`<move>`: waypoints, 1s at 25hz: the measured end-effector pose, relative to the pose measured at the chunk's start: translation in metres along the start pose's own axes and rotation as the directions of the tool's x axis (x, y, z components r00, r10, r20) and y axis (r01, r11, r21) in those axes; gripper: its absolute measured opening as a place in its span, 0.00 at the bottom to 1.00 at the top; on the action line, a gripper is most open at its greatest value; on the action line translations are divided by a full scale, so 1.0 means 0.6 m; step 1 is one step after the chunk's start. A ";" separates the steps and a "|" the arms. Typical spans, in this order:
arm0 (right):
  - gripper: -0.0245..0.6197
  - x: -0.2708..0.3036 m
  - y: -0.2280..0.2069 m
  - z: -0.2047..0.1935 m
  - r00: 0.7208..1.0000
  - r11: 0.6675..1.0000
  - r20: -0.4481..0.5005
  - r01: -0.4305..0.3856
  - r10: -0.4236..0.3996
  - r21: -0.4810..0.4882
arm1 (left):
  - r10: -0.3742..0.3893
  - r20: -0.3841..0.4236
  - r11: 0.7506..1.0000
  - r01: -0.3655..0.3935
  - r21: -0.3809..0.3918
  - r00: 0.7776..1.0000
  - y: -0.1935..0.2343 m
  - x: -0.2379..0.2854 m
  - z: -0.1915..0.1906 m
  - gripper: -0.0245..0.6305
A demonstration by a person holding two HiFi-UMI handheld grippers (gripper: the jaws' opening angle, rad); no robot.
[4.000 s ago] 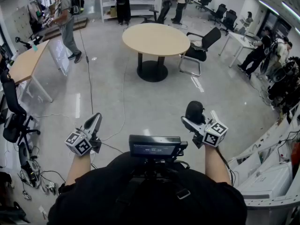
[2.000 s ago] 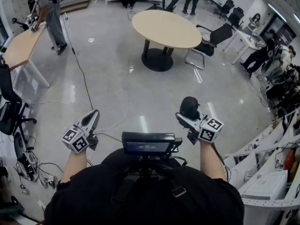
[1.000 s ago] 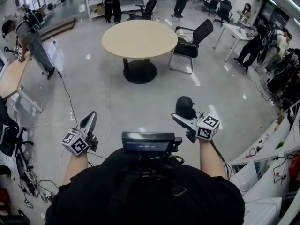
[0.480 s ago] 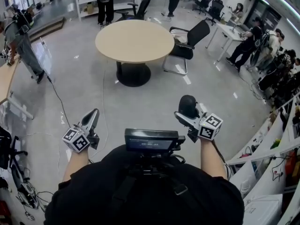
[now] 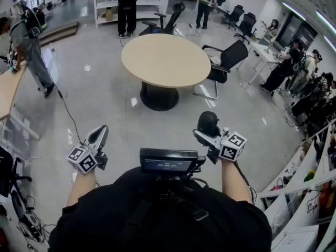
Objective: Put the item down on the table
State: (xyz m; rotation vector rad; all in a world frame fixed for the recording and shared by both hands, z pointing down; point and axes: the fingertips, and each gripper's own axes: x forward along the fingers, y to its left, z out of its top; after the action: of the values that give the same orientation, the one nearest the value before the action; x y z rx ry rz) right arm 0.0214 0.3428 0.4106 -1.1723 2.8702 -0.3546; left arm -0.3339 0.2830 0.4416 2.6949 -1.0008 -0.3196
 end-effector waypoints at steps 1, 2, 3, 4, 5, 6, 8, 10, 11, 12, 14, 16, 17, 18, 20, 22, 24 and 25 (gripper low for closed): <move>0.46 0.016 0.000 0.001 1.000 1.000 -0.003 -0.002 0.002 0.002 | 0.005 0.000 1.000 -0.005 -0.002 1.000 0.015 -0.004 0.002 0.03; 0.46 0.029 -0.001 0.002 1.000 1.000 -0.007 -0.005 0.005 0.004 | 0.011 0.000 1.000 -0.011 -0.007 1.000 0.029 -0.006 0.002 0.03; 0.46 0.041 -0.004 0.001 1.000 1.000 -0.012 -0.008 0.008 0.005 | 0.017 0.000 1.000 -0.017 -0.015 1.000 0.041 -0.006 0.000 0.03; 0.46 0.050 -0.009 0.000 1.000 1.000 -0.020 -0.011 0.011 0.004 | 0.021 0.000 1.000 -0.021 -0.023 1.000 0.050 -0.004 -0.002 0.03; 0.46 0.058 -0.015 -0.001 1.000 1.000 -0.028 -0.015 0.015 0.002 | 0.023 0.000 0.999 -0.023 -0.027 1.000 0.057 -0.001 -0.004 0.03; 0.46 0.066 -0.021 0.000 0.999 1.000 -0.035 -0.017 0.017 0.002 | 0.024 0.000 0.999 -0.024 -0.027 1.000 0.062 0.003 -0.005 0.03; 0.46 0.081 -0.038 0.004 0.999 1.000 -0.040 -0.022 0.022 0.010 | 0.031 -0.004 0.999 -0.031 -0.023 0.999 0.074 0.013 -0.006 0.03; 0.46 0.096 -0.058 0.005 0.999 0.999 -0.035 -0.035 0.036 0.024 | 0.048 -0.008 0.999 -0.048 -0.025 0.999 0.086 0.022 -0.007 0.03; 0.46 0.103 -0.067 0.004 0.998 0.999 -0.032 -0.045 0.046 0.029 | 0.056 -0.010 0.998 -0.056 -0.026 0.998 0.090 0.027 -0.008 0.03; 0.46 0.109 -0.077 0.003 0.998 0.998 -0.030 -0.057 0.058 0.031 | 0.064 -0.012 0.998 -0.064 -0.025 0.998 0.091 0.034 -0.009 0.03; 0.46 0.116 -0.104 0.002 0.996 0.996 -0.032 -0.086 0.087 0.030 | 0.079 -0.013 0.997 -0.079 -0.013 0.997 0.088 0.055 -0.010 0.03; 0.46 0.119 -0.147 0.006 0.993 0.993 -0.036 -0.114 0.115 0.026 | 0.099 0.002 0.995 -0.099 0.010 0.995 0.082 0.086 -0.003 0.03; 0.46 0.120 -0.174 0.010 0.991 0.992 -0.037 -0.127 0.128 0.023 | 0.115 0.016 0.993 -0.115 0.020 0.993 0.082 0.103 0.002 0.03; 0.46 0.121 -0.201 0.016 0.990 0.990 -0.037 -0.138 0.139 0.019 | 0.135 0.033 0.990 -0.136 0.025 0.990 0.083 0.118 0.007 0.03; 0.46 0.121 -0.254 0.029 0.986 0.987 -0.030 -0.161 0.161 0.011 | 0.180 0.060 0.983 -0.181 0.015 0.982 0.085 0.144 0.008 0.03; 0.46 0.117 -0.298 0.051 0.983 0.984 -0.024 -0.180 0.180 -0.008 | 0.209 0.072 0.978 -0.210 0.002 0.975 0.078 0.175 -0.001 0.03; 0.46 0.108 -0.344 0.076 0.980 0.980 -0.018 -0.199 0.198 -0.026 | 0.214 0.074 0.977 -0.215 0.009 0.974 0.057 0.223 -0.008 0.03; 0.46 0.099 -0.370 0.086 0.978 0.978 -0.016 -0.208 0.208 -0.030 | 0.212 0.077 0.977 -0.213 0.012 0.974 0.042 0.252 -0.010 0.03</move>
State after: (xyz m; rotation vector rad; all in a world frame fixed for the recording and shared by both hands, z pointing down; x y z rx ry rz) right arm 0.1367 0.1378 0.4127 -0.8636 2.9828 -0.3108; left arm -0.2356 0.1652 0.4374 2.5789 -1.3083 -0.3730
